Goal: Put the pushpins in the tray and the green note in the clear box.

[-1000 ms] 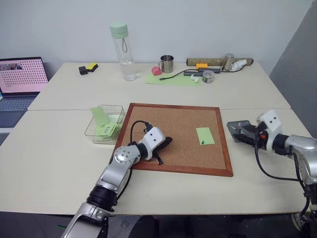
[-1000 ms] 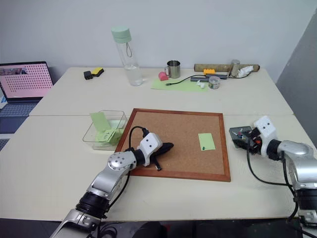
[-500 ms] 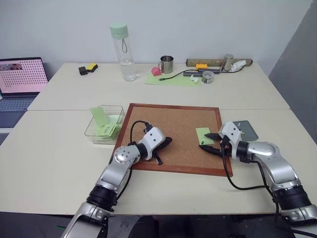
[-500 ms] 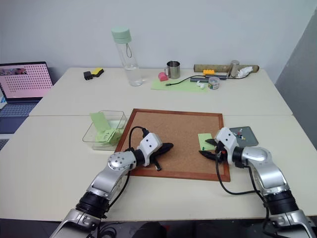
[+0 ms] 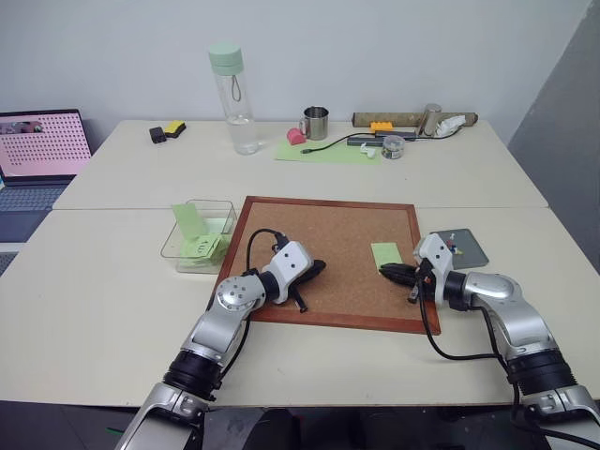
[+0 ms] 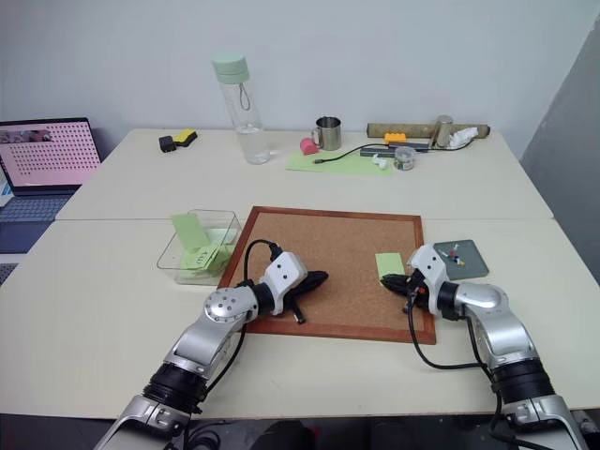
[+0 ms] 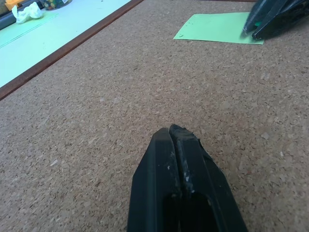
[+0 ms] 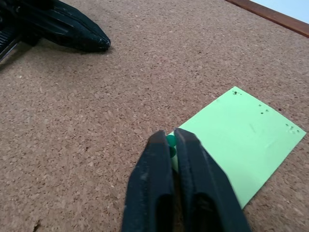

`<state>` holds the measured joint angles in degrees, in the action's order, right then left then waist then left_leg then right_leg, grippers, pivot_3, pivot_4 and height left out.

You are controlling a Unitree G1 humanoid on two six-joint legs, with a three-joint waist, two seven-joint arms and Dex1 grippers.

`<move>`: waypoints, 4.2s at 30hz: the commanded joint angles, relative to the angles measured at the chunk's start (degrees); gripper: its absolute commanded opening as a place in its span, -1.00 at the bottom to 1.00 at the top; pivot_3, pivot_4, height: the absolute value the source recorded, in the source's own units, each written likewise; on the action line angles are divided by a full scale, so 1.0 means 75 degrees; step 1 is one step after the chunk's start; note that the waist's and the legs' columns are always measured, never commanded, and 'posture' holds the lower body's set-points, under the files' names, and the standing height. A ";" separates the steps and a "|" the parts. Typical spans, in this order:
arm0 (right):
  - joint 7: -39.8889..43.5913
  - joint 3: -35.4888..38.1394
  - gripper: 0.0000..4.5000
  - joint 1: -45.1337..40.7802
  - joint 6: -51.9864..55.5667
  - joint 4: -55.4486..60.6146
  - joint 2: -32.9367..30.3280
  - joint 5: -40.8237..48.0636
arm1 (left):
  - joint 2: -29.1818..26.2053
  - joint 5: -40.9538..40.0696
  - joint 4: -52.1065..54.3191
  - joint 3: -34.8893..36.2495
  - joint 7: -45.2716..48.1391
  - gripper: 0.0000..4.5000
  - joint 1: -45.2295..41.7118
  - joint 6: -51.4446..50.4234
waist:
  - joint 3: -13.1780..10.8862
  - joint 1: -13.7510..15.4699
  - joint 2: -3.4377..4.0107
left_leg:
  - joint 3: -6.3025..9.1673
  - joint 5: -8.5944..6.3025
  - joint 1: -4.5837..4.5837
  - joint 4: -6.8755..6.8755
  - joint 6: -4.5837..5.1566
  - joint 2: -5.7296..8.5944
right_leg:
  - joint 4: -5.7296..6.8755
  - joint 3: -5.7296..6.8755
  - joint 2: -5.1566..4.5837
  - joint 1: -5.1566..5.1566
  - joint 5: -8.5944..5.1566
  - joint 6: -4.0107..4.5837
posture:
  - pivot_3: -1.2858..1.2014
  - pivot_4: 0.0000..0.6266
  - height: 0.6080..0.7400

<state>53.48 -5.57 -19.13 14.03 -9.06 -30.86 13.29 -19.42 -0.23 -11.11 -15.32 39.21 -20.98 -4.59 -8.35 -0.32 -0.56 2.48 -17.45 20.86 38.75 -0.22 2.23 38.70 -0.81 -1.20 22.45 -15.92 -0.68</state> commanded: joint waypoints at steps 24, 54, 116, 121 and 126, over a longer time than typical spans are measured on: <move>0.0517 -0.0129 -1.00 -0.0990 -0.1814 0.1427 -0.0998 -0.0870 | 0.0995 -0.4995 0.2252 0.2657 -0.0134 -0.34 -0.0193 -0.5282 | -0.0085 0.0010 -0.0069 | 0.0042 0.0000 0.0015 0.0006 -0.0002 -0.0001 | -0.0019 0.0040 -0.0001 -0.0012 -0.0003 -0.0006 | 0.03 -0.52 1.00; 0.0510 -0.0659 -1.00 -0.1523 -0.4205 0.1030 -0.0943 -0.1818 | 0.2976 -0.5971 0.0399 0.3122 -0.1535 -0.08 -0.1723 -0.5610 | -0.0104 0.0044 -0.0095 | 0.0043 0.0022 0.0016 0.0007 -0.0045 0.0006 | -0.0037 0.0041 -0.0006 -0.0018 -0.0003 -0.0006 | 0.03 -0.52 1.00; 0.0976 0.1381 0.70 -0.0431 -0.0712 0.1613 -0.2794 -0.0113 | 0.0532 -0.4300 0.4287 0.3585 -0.2520 -1.00 -0.0313 -0.4028 | -0.0123 0.0088 -0.0078 | 0.0051 0.0020 0.0049 -0.0002 -0.0042 0.0006 | -0.0093 0.0046 -0.0003 -0.0017 0.0009 -0.0021 | 0.03 -0.52 1.00; 0.1281 0.1156 0.70 -0.1445 0.0846 0.2798 -0.2338 0.1287 | -0.0794 -0.3407 0.4384 0.4341 -0.2903 -1.00 0.0252 -0.3796 | -0.0137 0.0029 -0.0075 | 0.0059 0.0019 0.0043 -0.0005 -0.0041 0.0003 | -0.0094 0.0051 -0.0003 -0.0018 0.0009 -0.0021 | 0.03 -0.52 1.00; 0.1317 0.0937 0.70 -0.2050 0.1526 0.2910 -0.2090 0.1695 | -0.1360 -0.2826 0.4108 0.4599 -0.3303 -1.00 0.0555 -0.3969 | -0.0142 0.0197 -0.0085 | 0.0075 0.0011 0.0057 -0.0001 -0.0028 0.0008 | -0.0113 0.0063 -0.0011 -0.0021 0.0010 -0.0019 | 0.03 -0.52 1.00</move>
<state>63.15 0.95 -33.16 24.16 11.57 -46.47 24.48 -28.77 -23.07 19.41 18.29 15.47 -16.86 -34.59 -9.41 1.15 -1.20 3.06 -17.37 21.36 38.75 -0.42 2.30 37.83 -0.33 -1.29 22.34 -15.83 -0.82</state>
